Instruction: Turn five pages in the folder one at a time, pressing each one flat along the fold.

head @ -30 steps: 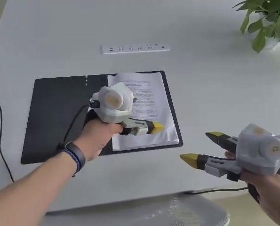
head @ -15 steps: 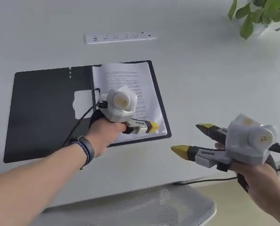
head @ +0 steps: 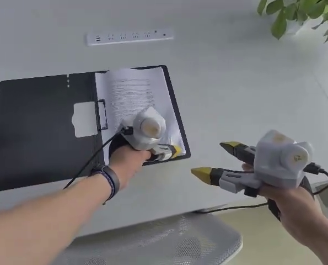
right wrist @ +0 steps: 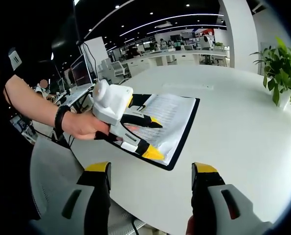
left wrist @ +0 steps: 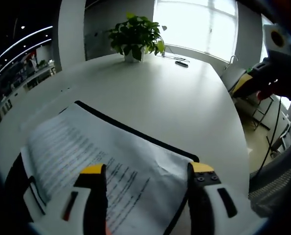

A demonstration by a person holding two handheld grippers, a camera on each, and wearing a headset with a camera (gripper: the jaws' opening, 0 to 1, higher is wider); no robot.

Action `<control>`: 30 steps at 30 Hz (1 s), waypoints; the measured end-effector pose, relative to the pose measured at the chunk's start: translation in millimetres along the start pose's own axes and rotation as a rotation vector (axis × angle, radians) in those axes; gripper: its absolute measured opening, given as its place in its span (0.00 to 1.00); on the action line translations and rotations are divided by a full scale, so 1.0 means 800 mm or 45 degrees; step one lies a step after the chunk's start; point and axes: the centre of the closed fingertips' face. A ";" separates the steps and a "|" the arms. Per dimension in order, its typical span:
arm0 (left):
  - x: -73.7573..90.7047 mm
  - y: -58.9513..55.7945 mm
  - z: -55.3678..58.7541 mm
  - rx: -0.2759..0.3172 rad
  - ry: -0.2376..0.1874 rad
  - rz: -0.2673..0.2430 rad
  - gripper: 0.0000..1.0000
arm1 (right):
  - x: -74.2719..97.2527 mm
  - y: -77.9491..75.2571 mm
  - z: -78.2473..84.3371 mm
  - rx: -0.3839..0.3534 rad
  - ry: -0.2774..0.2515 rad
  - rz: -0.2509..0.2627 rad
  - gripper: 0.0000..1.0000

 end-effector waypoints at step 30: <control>-0.001 0.019 0.002 -0.010 -0.074 -0.034 0.47 | -0.037 -0.020 -0.023 0.036 0.001 -0.088 0.64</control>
Point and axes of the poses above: the centre of the closed fingertips' face, and the gripper's own axes: x roughly backward along the fingers, y roughly to its left, z roughly out of its underside, and after that the axes turned 12 degrees about -z, right-handed
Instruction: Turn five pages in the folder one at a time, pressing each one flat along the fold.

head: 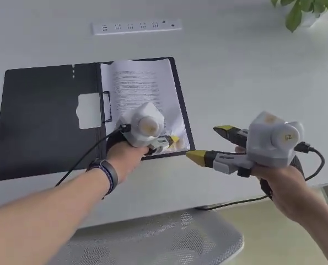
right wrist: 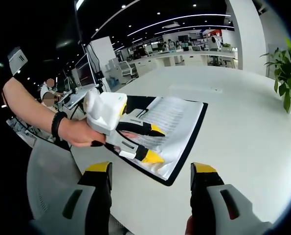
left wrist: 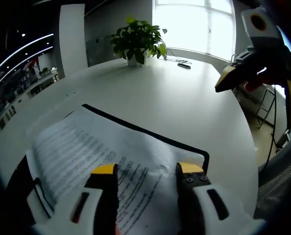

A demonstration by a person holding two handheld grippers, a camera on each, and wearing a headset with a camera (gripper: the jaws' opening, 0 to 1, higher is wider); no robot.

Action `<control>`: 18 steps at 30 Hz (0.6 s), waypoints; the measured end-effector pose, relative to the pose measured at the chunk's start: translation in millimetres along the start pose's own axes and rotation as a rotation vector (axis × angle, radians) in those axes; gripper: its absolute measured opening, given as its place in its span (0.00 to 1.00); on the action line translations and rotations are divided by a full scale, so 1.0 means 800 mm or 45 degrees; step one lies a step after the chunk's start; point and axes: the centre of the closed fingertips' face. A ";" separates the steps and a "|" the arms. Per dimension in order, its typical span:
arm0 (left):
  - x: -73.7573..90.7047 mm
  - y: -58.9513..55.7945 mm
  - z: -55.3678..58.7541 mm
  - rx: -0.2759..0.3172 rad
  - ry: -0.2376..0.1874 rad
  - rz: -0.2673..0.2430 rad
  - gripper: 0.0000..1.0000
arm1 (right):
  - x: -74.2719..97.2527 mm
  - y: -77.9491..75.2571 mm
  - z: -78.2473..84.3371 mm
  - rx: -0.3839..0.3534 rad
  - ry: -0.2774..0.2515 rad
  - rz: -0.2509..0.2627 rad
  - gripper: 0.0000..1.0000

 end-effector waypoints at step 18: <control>0.005 -0.019 0.004 -0.040 -0.003 -0.018 0.25 | 0.001 -0.004 0.005 -0.017 -0.006 0.005 0.64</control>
Point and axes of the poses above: the centre of the closed fingertips' face, and the gripper's own axes: x roughly backward along the fingers, y roughly to its left, z roughly out of its underside, and after that the axes turned 12 degrees about -z, right-handed
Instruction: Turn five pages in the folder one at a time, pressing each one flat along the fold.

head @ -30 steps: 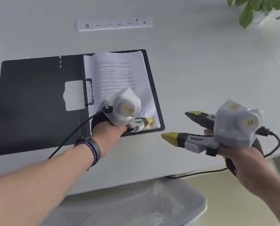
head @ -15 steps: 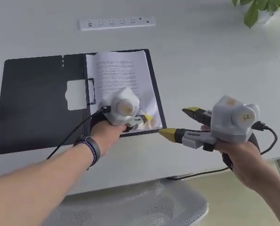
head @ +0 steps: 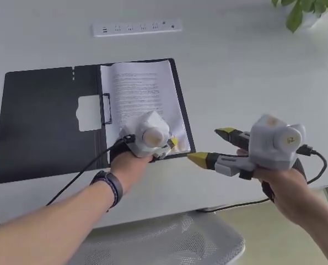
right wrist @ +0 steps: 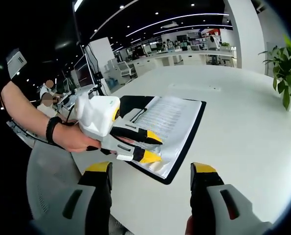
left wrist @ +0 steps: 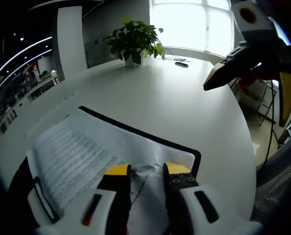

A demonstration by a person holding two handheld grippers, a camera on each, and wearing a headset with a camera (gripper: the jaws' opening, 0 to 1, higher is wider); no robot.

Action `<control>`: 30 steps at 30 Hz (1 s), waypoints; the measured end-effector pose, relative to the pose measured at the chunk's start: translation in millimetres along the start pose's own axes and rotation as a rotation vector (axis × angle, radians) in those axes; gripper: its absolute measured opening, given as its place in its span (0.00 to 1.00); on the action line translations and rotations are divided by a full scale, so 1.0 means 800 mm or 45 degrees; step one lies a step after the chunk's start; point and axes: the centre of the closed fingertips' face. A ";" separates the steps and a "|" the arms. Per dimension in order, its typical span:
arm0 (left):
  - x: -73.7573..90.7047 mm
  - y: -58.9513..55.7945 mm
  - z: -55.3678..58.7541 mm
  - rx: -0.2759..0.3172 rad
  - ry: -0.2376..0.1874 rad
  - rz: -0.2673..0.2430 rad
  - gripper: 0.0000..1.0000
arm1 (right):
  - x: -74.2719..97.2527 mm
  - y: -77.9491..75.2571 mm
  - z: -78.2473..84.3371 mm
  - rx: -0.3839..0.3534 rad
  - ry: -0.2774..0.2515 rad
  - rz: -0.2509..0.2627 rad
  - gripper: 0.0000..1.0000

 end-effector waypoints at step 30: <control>-0.003 0.010 -0.001 0.126 -0.024 0.012 0.13 | -0.078 -0.030 -0.014 -0.142 -0.052 -0.126 0.55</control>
Point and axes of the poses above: the centre of the closed fingertips' face, and the gripper's own axes: x roughly backward along the fingers, y roughly to its left, z roughly out of its underside, and after that the axes turned 12 degrees about -z, right-handed
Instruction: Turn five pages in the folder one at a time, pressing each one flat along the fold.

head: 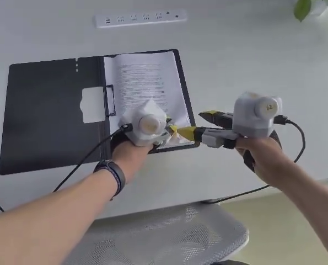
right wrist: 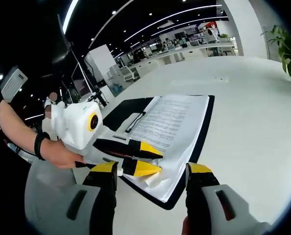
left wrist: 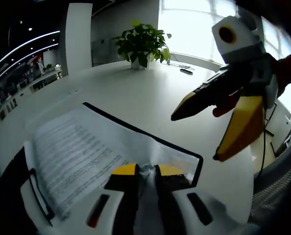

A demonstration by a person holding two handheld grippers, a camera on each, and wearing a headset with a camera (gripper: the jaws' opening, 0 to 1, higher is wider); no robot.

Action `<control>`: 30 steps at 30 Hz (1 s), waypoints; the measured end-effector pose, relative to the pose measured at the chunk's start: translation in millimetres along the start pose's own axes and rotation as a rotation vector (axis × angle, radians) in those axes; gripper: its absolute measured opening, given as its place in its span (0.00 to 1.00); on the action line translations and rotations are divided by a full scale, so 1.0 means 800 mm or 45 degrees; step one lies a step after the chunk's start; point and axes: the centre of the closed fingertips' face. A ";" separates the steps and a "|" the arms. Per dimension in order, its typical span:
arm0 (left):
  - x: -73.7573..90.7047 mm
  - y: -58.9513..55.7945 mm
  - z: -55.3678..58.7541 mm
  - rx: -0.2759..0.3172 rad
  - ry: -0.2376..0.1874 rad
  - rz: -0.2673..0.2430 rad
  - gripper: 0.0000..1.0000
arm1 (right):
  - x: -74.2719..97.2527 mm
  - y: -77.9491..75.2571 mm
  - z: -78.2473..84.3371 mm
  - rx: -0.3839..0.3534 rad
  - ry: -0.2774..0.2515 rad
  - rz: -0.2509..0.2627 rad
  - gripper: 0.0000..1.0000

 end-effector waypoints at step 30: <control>0.000 0.001 0.000 0.017 -0.002 -0.006 0.13 | -0.032 -0.026 -0.006 -0.259 -0.102 -0.070 0.35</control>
Point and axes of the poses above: the centre of the closed fingertips' face, and the gripper's own axes: x roughly backward along the fingers, y roughly to its left, z roughly out of its underside, and after that the axes turned 12 degrees about -z, right-handed
